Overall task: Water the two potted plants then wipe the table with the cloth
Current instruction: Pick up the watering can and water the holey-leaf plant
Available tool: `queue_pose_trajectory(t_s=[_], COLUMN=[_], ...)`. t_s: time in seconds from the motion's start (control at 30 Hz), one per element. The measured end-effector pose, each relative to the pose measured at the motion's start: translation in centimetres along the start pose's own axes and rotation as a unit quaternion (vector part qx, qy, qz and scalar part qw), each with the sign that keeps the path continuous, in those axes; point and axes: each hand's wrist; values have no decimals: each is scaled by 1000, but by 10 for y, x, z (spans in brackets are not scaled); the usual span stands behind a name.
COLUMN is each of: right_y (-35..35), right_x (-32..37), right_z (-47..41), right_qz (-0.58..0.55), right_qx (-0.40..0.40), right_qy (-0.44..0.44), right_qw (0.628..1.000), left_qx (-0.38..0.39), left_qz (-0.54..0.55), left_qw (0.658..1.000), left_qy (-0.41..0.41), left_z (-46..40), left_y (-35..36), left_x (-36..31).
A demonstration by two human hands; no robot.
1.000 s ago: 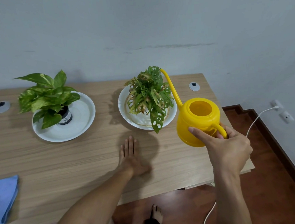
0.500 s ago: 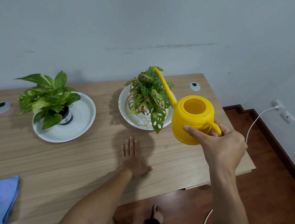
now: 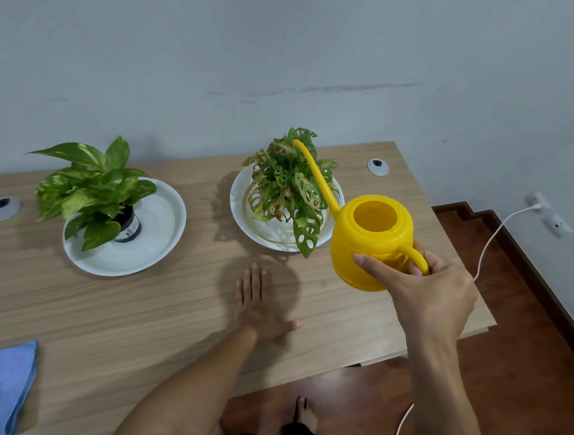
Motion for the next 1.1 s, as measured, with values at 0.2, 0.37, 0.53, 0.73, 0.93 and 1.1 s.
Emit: queue_pose_trajectory(t_s=[0.2,0.37,0.53,0.73,0.93,1.1], right_y=[-4,-7,-11,-17,-19,-17], right_x=[-5,-9,-12,-13,-12,-13], right_z=[4,7,6,4,-1,-7], right_qz=[-10,-1,3,11,8,10], right_qx=[13,8,2,-17,-34,-37], right_qy=[2,6,9,16,30,25], right_qw=[1000,1000,1000,1000,999,999], left_qx=[6,6,4,2,-10,-9], left_qz=[-11,-13,-19,-26,-25,-26], left_qw=[1000,1000,1000,999,999,999], left_qy=[-3,-13,-23,-28,-32,-33], left_z=[0,0,0,0,0,0], left_y=[-1,-2,-3,-3,-1,-1], left_x=[-1,-3,-5,-5,-4,-5])
Point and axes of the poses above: each hand's wrist, its own z-axis away from the middle knuckle, its own y-axis out of the palm, x = y × z, and after that the axes turned 2 degrees about -z, right-handed
